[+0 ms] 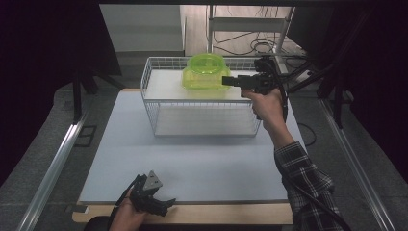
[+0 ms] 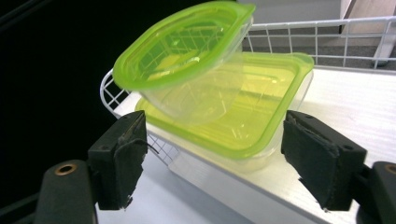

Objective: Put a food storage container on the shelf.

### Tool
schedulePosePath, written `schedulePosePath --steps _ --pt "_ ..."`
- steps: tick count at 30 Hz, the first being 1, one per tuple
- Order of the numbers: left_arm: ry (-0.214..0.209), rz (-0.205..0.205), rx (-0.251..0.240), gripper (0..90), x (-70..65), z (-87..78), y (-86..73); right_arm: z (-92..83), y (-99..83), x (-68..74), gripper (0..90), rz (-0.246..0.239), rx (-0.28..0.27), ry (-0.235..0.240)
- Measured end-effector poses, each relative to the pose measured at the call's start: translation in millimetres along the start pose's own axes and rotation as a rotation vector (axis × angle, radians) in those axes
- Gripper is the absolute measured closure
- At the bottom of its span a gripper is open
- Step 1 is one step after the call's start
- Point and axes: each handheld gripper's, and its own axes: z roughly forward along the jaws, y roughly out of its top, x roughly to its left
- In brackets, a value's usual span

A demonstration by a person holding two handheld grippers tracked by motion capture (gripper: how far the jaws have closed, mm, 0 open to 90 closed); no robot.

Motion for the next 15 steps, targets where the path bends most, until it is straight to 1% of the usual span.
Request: schedulePosePath --steps 5,15 --pt "0.0 -0.002 -0.001 0.0 -0.2 0.2 0.0 -1.2 -10.1 2.3 19.9 -0.026 0.013 0.005" --pt "0.001 -0.001 -0.001 0.0 0.1 -0.1 0.0 -3.6 -28.2 5.7 16.7 -0.059 0.029 0.016"
